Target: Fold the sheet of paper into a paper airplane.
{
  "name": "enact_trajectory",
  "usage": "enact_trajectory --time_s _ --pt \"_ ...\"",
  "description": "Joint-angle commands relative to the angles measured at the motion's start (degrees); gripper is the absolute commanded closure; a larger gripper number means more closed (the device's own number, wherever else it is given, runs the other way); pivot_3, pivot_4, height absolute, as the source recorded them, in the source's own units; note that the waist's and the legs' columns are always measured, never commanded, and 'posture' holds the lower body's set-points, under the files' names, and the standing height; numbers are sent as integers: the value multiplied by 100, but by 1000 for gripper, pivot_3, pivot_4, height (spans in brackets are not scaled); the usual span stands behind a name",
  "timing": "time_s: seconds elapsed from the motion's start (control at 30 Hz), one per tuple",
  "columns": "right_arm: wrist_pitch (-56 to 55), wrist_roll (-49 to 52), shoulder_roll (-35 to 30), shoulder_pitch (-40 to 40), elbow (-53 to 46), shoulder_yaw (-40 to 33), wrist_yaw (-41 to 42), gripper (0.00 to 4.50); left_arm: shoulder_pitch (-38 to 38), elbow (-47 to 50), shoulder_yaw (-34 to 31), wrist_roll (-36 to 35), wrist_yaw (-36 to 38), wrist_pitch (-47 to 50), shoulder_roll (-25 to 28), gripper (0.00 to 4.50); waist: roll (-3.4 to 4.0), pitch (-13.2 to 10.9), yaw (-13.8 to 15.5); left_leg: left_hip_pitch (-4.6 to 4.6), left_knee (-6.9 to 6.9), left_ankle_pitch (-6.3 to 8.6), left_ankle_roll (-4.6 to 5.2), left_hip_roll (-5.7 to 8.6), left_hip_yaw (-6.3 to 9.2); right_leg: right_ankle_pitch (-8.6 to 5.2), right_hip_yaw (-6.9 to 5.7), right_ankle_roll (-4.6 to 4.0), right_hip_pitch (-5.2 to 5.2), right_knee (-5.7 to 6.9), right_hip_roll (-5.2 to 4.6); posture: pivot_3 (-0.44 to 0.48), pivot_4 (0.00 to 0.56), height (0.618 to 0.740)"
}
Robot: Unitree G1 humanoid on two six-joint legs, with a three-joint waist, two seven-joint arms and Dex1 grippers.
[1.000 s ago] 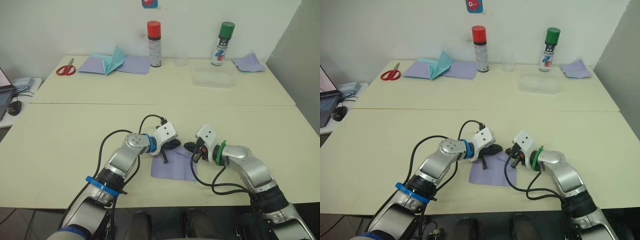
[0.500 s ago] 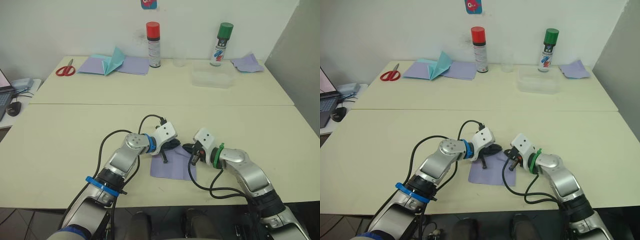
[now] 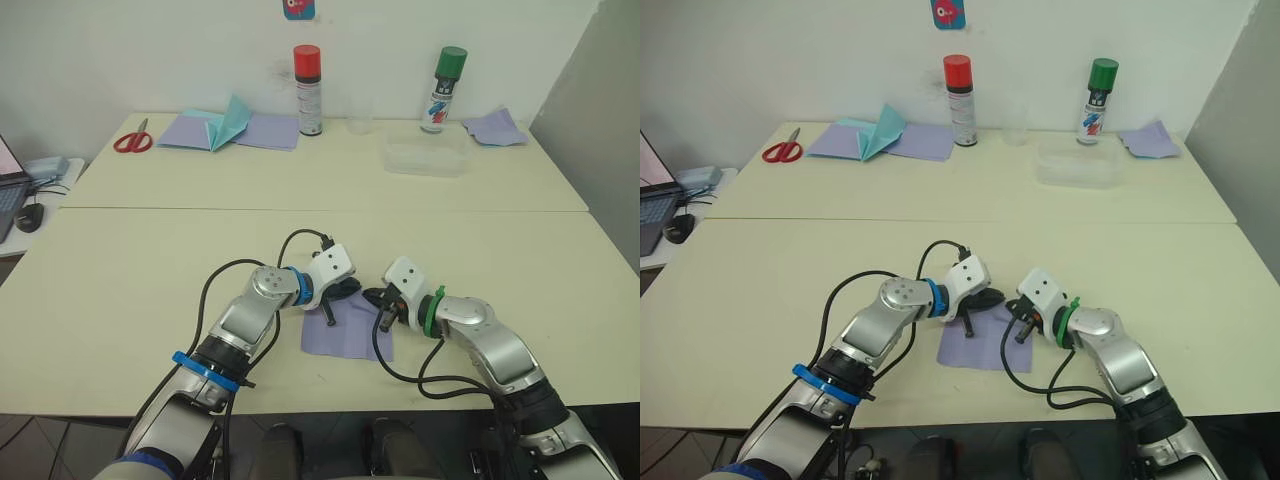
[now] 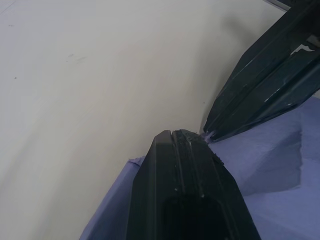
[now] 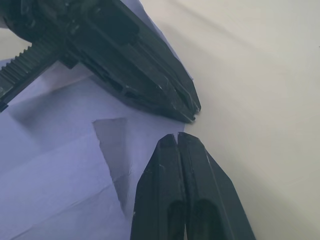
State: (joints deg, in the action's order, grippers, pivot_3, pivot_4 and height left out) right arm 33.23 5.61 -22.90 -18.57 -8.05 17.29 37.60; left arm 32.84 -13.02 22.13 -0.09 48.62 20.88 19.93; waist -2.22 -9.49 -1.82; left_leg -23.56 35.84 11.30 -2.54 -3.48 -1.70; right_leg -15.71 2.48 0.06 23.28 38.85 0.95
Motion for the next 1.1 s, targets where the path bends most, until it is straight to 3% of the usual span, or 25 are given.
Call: enact_trajectory --time_s 0.03,0.37,0.6,0.87,1.1 --pt "374 -18 -289 336 -211 22 106 4415 -130 -289 196 226 39 123 36 4500 0 1 1 0 0 0 0 0 0 0 0 0 0 0 0 0 150 740" --pt "818 481 -1033 1108 -1339 -506 399 4415 -38 -456 180 253 8 75 -6 4500 -7 7 10 7 0 0 0 -1 4 -1 1 -1 -8 -5 -3 0 150 740" --pt "-17 1231 -358 856 -1150 -1207 434 4415 -6 -536 178 266 -8 19 -27 4500 -8 4 3 10 2 0 0 -1 -1 -9 1 -14 -6 -7 -2 0 150 740" --pt "-189 639 -114 469 -513 -446 195 4415 48 -634 148 317 -27 -112 -19 4500 -7 3 5 7 -2 0 0 1 -7 3 1 6 -5 -11 -2 0 150 740" --pt "-72 386 -38 583 -488 75 207 4415 -2 -594 122 324 -40 -107 0 4500 -6 3 5 3 -1 0 0 -1 -4 3 0 6 -3 -10 -2 0 150 740"
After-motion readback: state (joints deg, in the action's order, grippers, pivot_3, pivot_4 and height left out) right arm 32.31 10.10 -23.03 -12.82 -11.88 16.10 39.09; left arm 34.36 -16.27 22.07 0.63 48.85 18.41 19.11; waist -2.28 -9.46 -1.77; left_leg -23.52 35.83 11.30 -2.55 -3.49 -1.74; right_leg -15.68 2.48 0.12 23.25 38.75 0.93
